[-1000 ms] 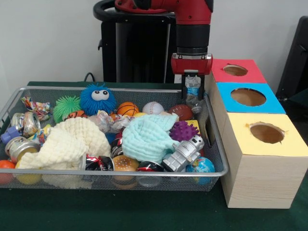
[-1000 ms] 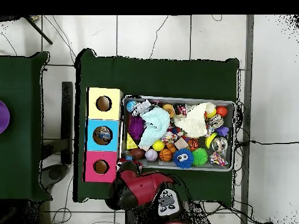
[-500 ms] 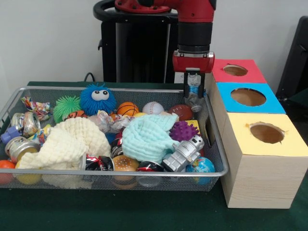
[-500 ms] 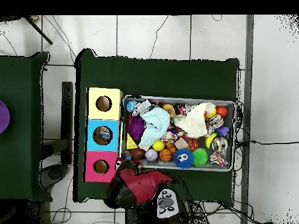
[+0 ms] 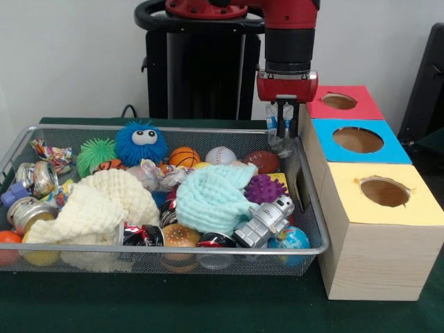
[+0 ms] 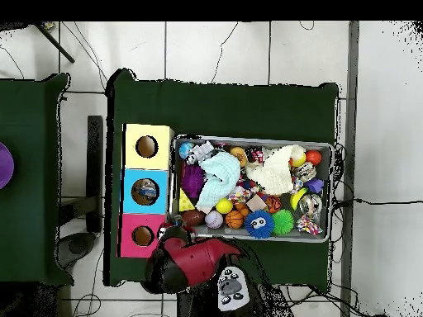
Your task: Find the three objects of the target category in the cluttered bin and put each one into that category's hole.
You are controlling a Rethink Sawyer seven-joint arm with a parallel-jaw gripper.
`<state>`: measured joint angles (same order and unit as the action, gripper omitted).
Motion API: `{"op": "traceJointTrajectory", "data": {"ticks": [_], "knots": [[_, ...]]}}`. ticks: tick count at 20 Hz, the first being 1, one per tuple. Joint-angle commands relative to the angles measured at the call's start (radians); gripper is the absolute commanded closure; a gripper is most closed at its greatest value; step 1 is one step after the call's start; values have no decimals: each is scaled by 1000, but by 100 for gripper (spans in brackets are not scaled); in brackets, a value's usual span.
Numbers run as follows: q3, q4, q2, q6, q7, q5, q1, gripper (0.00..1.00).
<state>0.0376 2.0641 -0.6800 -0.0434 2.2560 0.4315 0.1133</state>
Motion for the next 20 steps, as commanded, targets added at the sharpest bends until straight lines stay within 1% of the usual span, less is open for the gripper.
{"op": "traceJointTrajectory", "data": {"ticks": [1,10,16,20], "knots": [[130,-43,-37,179,-56,29,35,100],[151,-31,-74,214,-55,37,56,100],[182,-9,-132,259,-71,31,79,100],[220,6,-165,297,-88,21,112,100]]}}
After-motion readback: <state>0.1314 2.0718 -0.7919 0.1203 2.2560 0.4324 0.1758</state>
